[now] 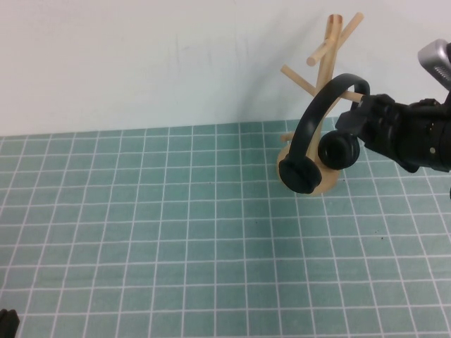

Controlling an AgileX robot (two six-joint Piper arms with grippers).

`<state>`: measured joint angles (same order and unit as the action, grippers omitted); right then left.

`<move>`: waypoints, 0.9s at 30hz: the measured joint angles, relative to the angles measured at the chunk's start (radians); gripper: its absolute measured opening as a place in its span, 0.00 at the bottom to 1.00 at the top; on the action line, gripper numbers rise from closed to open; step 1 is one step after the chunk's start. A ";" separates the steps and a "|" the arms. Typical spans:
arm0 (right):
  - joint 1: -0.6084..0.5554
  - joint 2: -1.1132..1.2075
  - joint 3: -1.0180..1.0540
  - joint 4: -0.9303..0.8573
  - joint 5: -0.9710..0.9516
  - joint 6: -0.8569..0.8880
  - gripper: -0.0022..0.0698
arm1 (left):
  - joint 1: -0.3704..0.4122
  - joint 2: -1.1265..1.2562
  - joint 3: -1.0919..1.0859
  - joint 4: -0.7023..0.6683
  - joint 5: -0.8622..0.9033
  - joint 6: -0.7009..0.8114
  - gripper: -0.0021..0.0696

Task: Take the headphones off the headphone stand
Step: Pick up the headphones from the headphone stand

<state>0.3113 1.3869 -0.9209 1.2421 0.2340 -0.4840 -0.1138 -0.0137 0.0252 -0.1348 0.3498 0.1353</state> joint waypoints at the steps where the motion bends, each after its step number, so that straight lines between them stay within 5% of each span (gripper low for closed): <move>1: 0.000 0.000 0.000 0.014 -0.007 -0.004 0.65 | 0.000 0.000 0.000 0.000 0.000 0.000 0.02; 17: 0.039 0.112 -0.023 0.245 0.046 -0.161 0.65 | 0.000 0.000 0.000 0.000 0.000 0.000 0.02; 27: 0.063 0.258 -0.163 0.237 0.034 -0.192 0.65 | 0.000 0.000 0.000 0.000 0.000 0.000 0.02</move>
<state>0.3746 1.6447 -1.0843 1.4795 0.2680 -0.6761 -0.1138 -0.0137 0.0252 -0.1348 0.3498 0.1353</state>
